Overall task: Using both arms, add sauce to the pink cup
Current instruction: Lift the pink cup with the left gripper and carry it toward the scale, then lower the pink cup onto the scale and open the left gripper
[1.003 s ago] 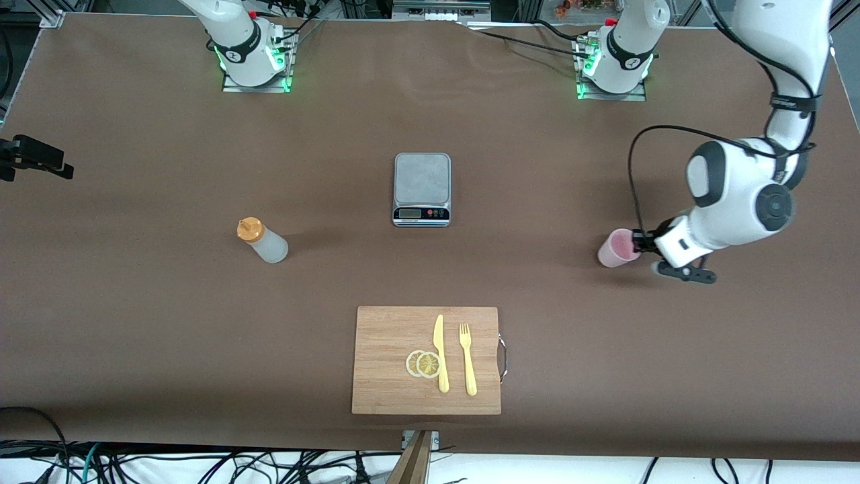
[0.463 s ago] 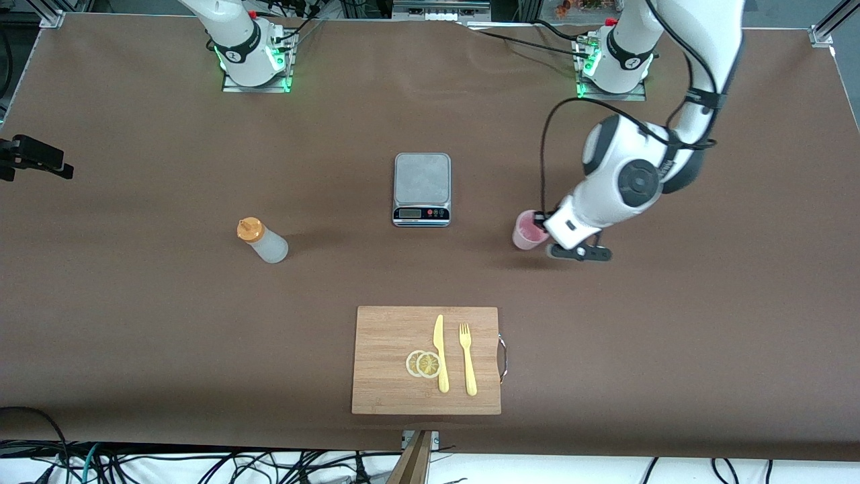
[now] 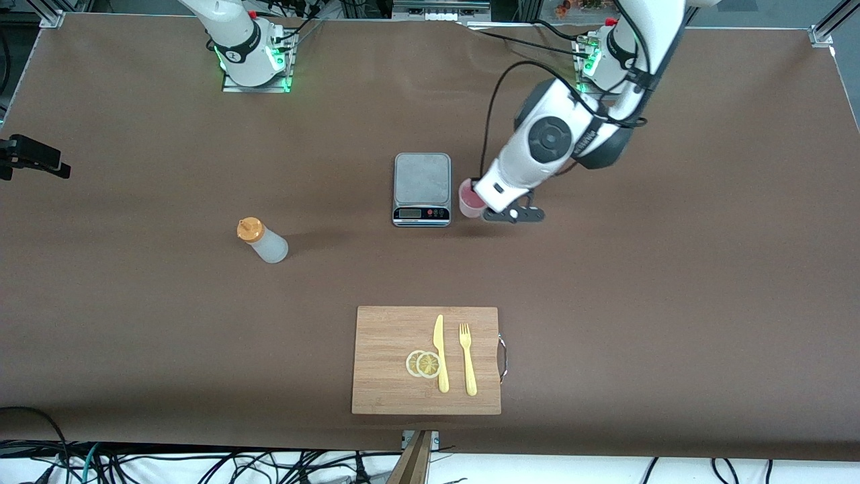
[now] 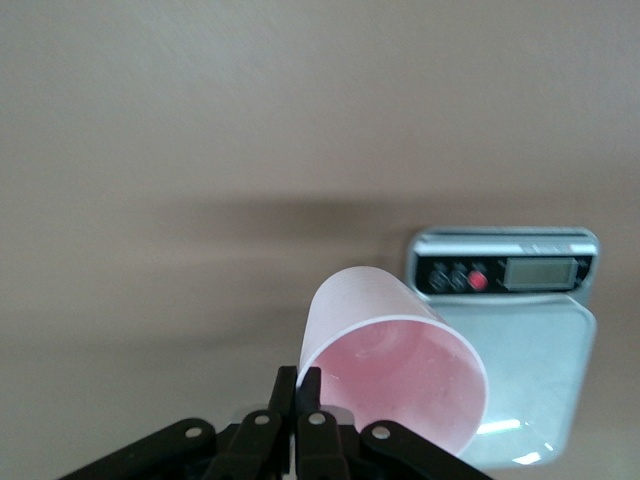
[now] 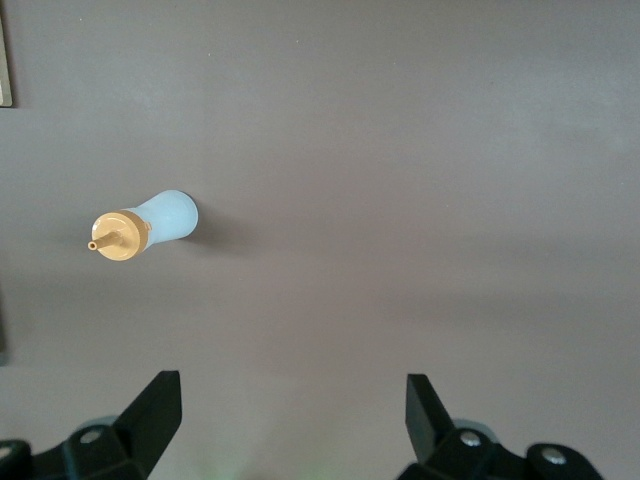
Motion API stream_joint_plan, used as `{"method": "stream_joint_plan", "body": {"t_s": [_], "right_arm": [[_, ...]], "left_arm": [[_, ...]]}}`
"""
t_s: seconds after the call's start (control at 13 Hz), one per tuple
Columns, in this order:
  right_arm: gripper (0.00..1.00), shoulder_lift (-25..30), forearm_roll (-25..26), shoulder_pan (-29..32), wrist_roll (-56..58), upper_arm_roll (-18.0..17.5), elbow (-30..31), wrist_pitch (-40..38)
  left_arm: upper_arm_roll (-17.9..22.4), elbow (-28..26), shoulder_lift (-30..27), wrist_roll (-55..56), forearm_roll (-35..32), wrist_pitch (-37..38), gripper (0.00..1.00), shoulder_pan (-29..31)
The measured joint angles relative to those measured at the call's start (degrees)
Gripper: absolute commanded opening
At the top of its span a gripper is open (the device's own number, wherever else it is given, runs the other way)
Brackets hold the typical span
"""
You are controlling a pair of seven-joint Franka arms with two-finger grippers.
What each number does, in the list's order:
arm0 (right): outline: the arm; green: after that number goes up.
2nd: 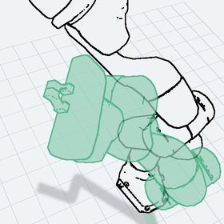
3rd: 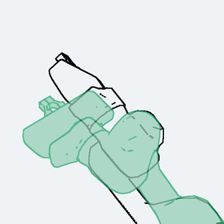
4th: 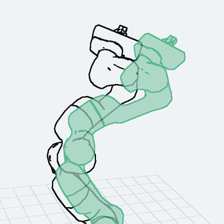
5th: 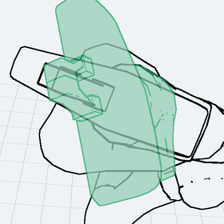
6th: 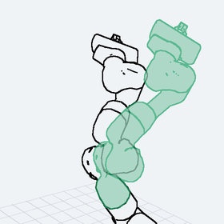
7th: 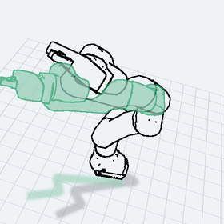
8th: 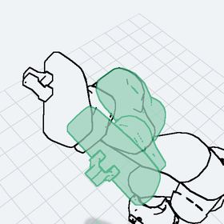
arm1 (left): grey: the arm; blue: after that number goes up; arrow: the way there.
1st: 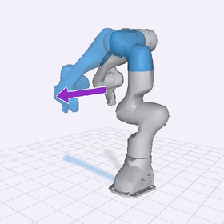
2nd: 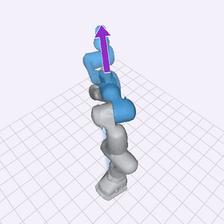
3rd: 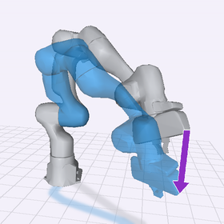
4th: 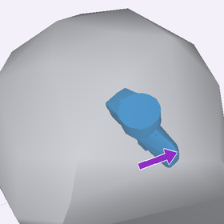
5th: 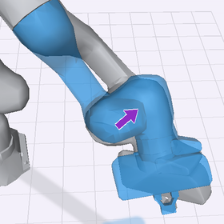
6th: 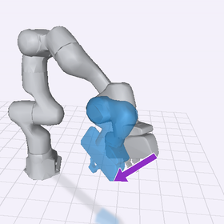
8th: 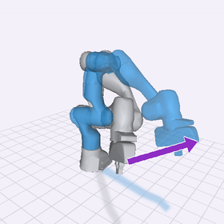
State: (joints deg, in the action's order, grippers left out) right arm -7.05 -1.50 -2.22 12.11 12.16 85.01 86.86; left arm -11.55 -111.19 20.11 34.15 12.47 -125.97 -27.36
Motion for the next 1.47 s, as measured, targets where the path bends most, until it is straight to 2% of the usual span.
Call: {"method": "stream_joint_plan", "body": {"t_s": [0.23,0.46,0.93,1.16,1.31,1.47], "right_arm": [[1.0,0.0,0.0,0.0,0.0,0.0,0.0,-0.06],[1.0,0.0,0.0,0.0,0.0,0.0,0.0,-0.1],[1.0,0.0,0.0,0.0,0.0,0.0,0.0,-0.28],[0.99,0.0,0.0,0.0,0.0,0.01,0.0,-0.74],[1.0,-0.01,0.0,0.0,0.0,0.02,0.0,-0.81],[1.0,-0.01,0.0,0.0,0.0,0.02,0.0,-0.79]], "left_arm": [[-0.69,0.0,0.01,5.02,3.52,-0.01,0.0,-4.38],[-0.65,-0.03,0.28,5.32,7.97,-0.96,0.0,-6.17],[-0.63,-0.1,3.52,7.43,8.53,-6.63,0.0,-8.25],[-0.62,0.2,4.01,7.43,8.53,-7.03,0.02,-8.27],[-0.62,0.28,4.13,7.43,8.53,-7.06,0.53,-8.28],[-0.62,0.5,4.3,7.47,8.53,-7.07,0.76,-8.29]]}}
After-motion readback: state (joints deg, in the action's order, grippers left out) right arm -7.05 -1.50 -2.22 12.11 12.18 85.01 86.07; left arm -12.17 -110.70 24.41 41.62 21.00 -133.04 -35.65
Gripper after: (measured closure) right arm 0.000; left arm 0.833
